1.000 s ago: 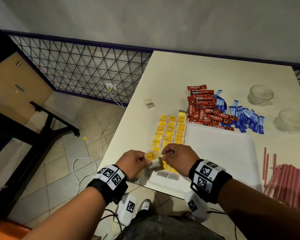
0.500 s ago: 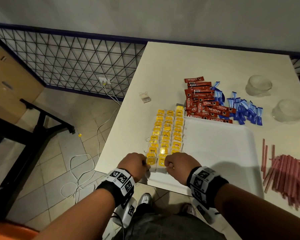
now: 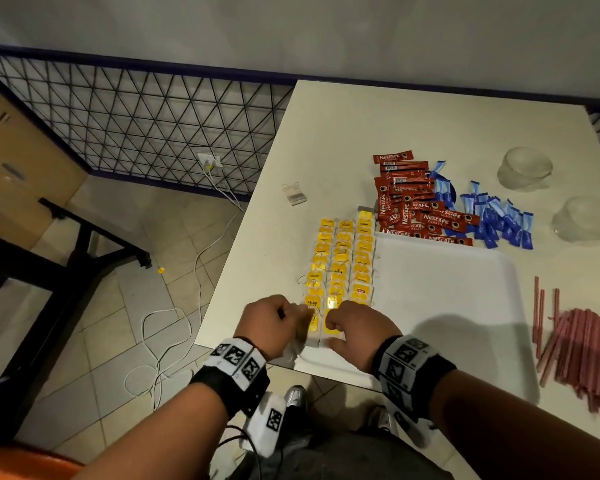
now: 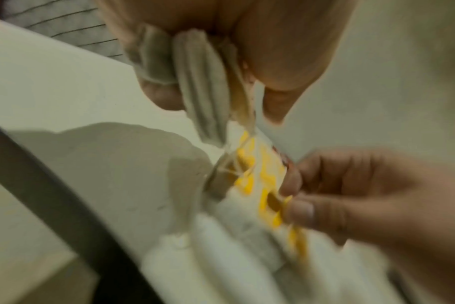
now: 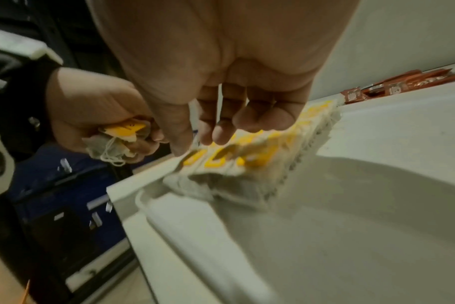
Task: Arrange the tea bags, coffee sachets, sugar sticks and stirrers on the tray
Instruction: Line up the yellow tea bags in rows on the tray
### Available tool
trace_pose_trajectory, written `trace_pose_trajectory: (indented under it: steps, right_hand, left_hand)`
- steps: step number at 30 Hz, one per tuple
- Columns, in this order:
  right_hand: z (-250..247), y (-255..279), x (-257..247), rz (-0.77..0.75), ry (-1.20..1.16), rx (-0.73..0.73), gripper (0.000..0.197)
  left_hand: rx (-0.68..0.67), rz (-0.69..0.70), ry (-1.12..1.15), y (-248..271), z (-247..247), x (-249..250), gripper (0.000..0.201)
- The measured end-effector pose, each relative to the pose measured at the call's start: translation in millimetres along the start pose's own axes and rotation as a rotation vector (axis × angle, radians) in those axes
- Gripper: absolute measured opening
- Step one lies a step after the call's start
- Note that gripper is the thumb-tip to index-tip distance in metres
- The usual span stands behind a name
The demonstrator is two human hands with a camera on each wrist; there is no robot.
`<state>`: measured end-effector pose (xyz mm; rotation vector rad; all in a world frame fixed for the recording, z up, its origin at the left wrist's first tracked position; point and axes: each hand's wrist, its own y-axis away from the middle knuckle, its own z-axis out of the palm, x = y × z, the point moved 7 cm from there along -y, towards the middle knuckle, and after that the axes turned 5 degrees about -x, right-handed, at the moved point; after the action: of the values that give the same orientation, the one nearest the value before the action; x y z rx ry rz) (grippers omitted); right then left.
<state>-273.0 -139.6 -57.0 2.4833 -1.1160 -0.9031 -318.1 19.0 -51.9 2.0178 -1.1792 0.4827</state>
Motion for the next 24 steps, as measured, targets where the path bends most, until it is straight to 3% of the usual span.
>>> trace_pose_trajectory:
  steps: [2, 4, 6, 12, 16, 20, 24]
  right_hand:
    - [-17, 5, -4, -0.05, -0.105, 0.084, 0.02]
    - [-37, 10, -15, -0.128, -0.232, 0.158, 0.017]
    - [-54, 15, -28, -0.217, -0.307, 0.211, 0.015]
    - [-81, 30, -48, -0.362, -0.393, 0.274, 0.035]
    - [-83, 37, -47, -0.418, -0.358, 0.208, 0.053]
    - [-84, 37, -37, -0.363, -0.335, 0.276, 0.046]
    - [-88, 40, -30, -0.34, -0.347, 0.318, 0.034]
  left_hand:
    - [0.018, -0.123, 0.544, 0, -8, -7, 0.051]
    - [-0.117, -0.24, 1.163, 2, -1, -5, 0.065]
    - [-0.204, -0.276, 1.444, 1, 4, 1, 0.074]
    - [-0.26, -0.276, 1.533, 3, 14, 24, 0.082]
    - [-0.26, -0.313, 1.513, 1, 20, 38, 0.083]
    - [-0.277, -0.327, 1.448, 1, 26, 51, 0.082]
    - [-0.28, -0.318, 1.235, 3, 29, 62, 0.078]
